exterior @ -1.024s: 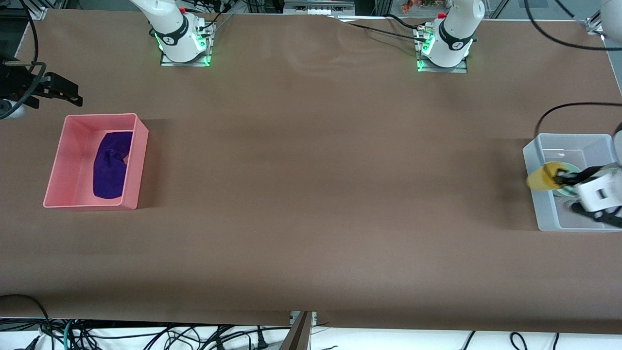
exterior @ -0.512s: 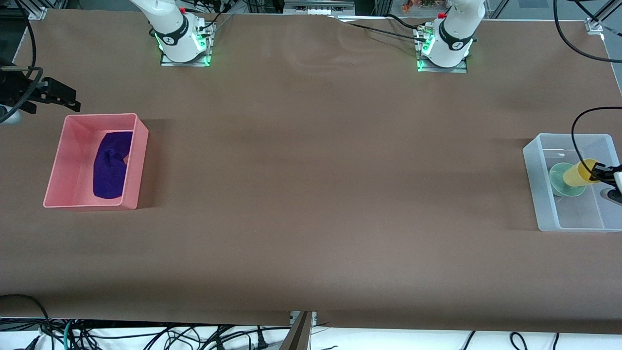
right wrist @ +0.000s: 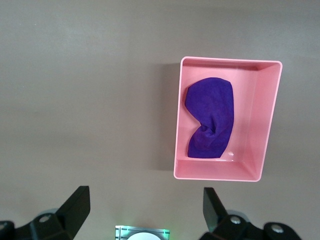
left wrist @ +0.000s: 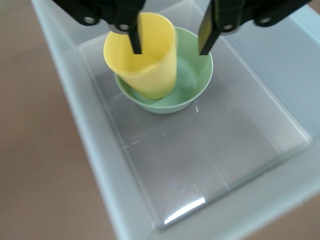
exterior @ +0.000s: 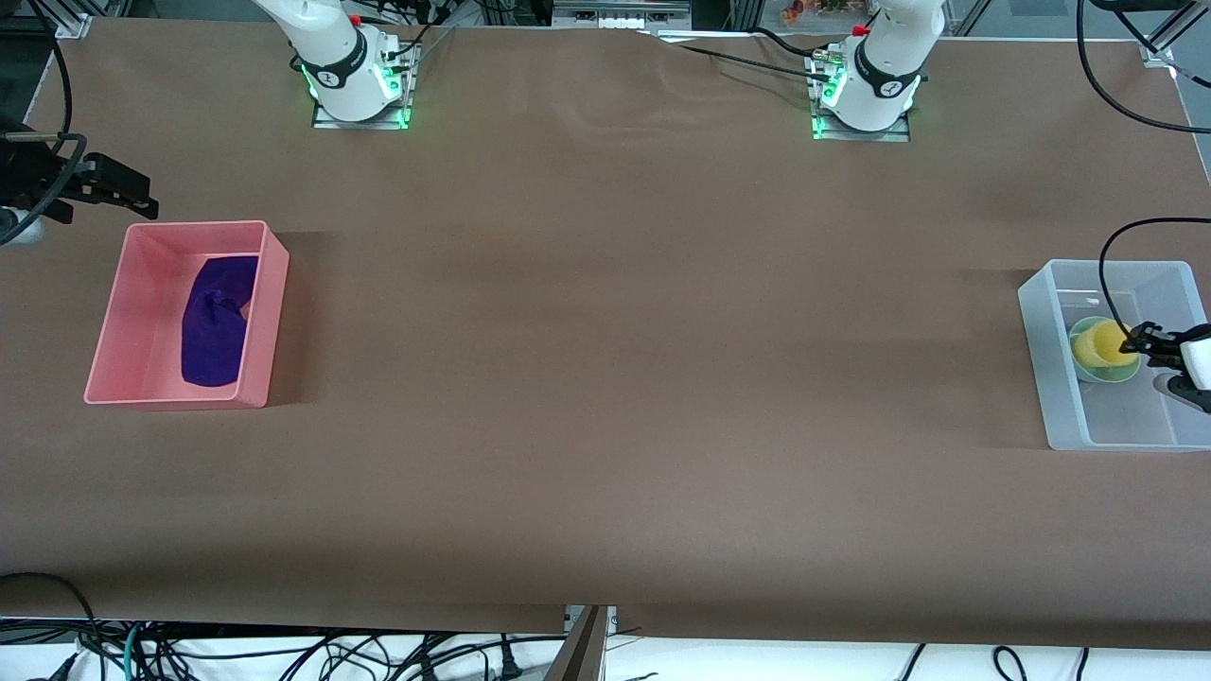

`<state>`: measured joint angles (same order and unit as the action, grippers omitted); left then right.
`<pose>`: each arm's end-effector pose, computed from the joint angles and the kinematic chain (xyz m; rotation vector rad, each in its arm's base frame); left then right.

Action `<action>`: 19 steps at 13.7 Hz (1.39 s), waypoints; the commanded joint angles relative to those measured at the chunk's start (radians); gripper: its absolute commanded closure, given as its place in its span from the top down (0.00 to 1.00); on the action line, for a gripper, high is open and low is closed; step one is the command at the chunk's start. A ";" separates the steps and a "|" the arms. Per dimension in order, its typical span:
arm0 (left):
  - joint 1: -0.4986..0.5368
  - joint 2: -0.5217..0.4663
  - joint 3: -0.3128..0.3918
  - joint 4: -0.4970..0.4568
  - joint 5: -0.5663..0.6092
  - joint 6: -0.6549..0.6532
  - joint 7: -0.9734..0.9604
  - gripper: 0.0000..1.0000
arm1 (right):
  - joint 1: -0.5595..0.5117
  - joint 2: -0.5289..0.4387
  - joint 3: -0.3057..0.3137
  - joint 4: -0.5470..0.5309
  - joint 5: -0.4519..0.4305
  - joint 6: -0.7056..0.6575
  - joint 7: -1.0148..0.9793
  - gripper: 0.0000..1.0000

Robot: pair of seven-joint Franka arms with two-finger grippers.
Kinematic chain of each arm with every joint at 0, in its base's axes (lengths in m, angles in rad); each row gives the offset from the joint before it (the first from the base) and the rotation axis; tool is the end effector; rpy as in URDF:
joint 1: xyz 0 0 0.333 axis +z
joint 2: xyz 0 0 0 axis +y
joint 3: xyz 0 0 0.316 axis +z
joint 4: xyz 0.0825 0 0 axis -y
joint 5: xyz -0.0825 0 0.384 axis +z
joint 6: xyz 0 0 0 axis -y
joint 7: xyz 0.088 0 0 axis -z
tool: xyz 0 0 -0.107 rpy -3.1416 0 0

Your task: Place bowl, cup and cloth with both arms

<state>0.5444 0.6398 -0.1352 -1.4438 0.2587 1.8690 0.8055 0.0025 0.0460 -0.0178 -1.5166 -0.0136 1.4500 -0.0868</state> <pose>0.6224 0.3086 0.3012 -3.0167 0.7387 0.4032 0.5556 -0.0098 0.6143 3.1260 0.1104 -0.1772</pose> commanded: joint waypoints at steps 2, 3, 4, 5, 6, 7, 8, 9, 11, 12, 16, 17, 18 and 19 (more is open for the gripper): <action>-0.006 -0.138 -0.133 0.006 -0.018 -0.134 -0.017 1.00 | 0.001 0.009 0.006 0.027 -0.011 -0.014 0.012 1.00; -0.006 -0.161 -0.174 0.016 -0.018 -0.170 -0.055 1.00 | -0.001 0.009 0.006 0.027 -0.011 -0.014 0.012 1.00; -0.006 -0.186 -0.217 0.019 -0.018 -0.213 -0.121 1.00 | -0.001 0.009 0.006 0.027 -0.011 -0.014 0.012 1.00; -0.006 -0.212 -0.260 0.019 -0.018 -0.240 -0.193 1.00 | -0.001 0.009 0.006 0.027 -0.011 -0.016 0.012 1.00; -0.006 -0.241 -0.303 0.019 -0.018 -0.264 -0.263 1.00 | -0.001 0.009 0.006 0.027 -0.011 -0.016 0.012 1.00; -0.006 -0.264 -0.344 0.019 -0.018 -0.283 -0.316 1.00 | -0.001 0.011 0.006 0.027 -0.012 -0.016 0.012 1.00; -0.006 -0.284 -0.384 0.019 -0.018 -0.287 -0.363 1.00 | -0.001 0.011 0.006 0.027 -0.012 -0.016 0.012 1.00; -0.006 -0.304 -0.414 0.017 -0.018 -0.297 -0.423 1.00 | -0.001 0.011 0.006 0.027 -0.012 -0.016 0.012 1.00; -0.009 -0.347 -0.452 0.007 -0.021 -0.336 -0.523 1.00 | -0.001 0.017 0.006 0.027 -0.012 -0.016 0.012 1.00; -0.080 -0.388 -0.431 -0.012 -0.030 -0.333 -0.551 1.00 | -0.001 0.017 0.006 0.027 -0.012 -0.017 0.012 1.00; -0.424 -0.494 -0.028 -0.135 -0.291 -0.149 -0.650 1.00 | -0.004 0.017 0.004 0.027 -0.014 -0.019 0.012 1.00; -0.476 -0.556 0.049 -0.238 -0.326 -0.049 -0.651 1.00 | -0.004 0.017 0.004 0.027 -0.014 -0.019 0.012 1.00; -0.510 -0.622 0.068 -0.321 -0.320 -0.006 -0.651 1.00 | -0.004 0.017 0.004 0.027 -0.014 -0.019 0.012 1.00; -0.518 -0.676 0.069 -0.379 -0.287 -0.005 -0.666 1.00 | -0.004 0.017 0.004 0.027 -0.014 -0.020 0.012 1.00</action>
<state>0.0676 0.1329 -0.1099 -1.6211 -0.0258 1.7963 0.1636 0.0020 0.0568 -0.0184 -1.5153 -0.0161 1.4500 -0.0861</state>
